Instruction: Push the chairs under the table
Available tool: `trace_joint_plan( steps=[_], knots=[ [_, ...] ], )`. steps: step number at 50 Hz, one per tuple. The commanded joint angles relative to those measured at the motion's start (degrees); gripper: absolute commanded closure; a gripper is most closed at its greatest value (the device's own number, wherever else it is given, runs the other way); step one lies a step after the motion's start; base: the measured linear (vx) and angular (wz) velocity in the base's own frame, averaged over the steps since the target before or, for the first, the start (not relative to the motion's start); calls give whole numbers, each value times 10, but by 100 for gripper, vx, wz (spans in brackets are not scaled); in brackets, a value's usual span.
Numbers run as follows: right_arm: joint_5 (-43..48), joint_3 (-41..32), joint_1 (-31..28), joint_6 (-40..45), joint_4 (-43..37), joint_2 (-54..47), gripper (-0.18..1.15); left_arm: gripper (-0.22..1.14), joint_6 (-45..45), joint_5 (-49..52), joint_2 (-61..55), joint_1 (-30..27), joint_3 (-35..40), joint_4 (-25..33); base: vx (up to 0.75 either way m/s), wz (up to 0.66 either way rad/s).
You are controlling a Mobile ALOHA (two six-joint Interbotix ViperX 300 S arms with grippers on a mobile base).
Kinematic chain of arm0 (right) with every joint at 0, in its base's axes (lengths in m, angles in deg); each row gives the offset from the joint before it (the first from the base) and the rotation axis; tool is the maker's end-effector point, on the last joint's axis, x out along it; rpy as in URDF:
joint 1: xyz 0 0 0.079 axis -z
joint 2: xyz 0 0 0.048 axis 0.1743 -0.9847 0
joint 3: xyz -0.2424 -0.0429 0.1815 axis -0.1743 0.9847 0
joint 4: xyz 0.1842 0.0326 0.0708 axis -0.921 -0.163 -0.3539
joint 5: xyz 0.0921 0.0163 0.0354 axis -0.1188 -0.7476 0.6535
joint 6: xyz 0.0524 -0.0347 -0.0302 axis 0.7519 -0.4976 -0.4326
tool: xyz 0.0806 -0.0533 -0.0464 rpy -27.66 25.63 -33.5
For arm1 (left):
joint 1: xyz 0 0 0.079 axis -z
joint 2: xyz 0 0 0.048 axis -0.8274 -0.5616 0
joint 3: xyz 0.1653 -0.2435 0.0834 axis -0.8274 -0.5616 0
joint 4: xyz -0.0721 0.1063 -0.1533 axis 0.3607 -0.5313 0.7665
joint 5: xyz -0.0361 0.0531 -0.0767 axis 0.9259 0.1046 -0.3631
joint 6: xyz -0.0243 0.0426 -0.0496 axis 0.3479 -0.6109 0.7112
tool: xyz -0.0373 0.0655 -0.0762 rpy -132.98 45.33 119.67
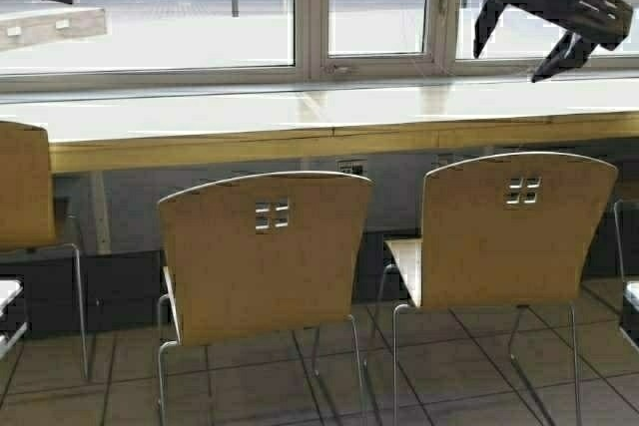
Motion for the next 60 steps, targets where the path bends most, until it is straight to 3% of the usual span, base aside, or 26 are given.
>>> trace_joint_plan(
  steps=[1,46,53,60],
  knots=[
    [0,-17,-3,-1,-4,6,-4,-8,-3,-2,-4,-1,7,-4,25,-3],
    [-19,-33,-8,-1,-10,3,-4,-8,6,-4,-6,-1,5,-3,29,3],
    [-25,-32,-15,0,-15,-8,-4,-8,42,-4,-8,-1,4,54,29,1],
    [-25,-47,-41,1,-73,-37,-4,-8,108,-6,-9,-1,4,152,26,-2]
  ],
)
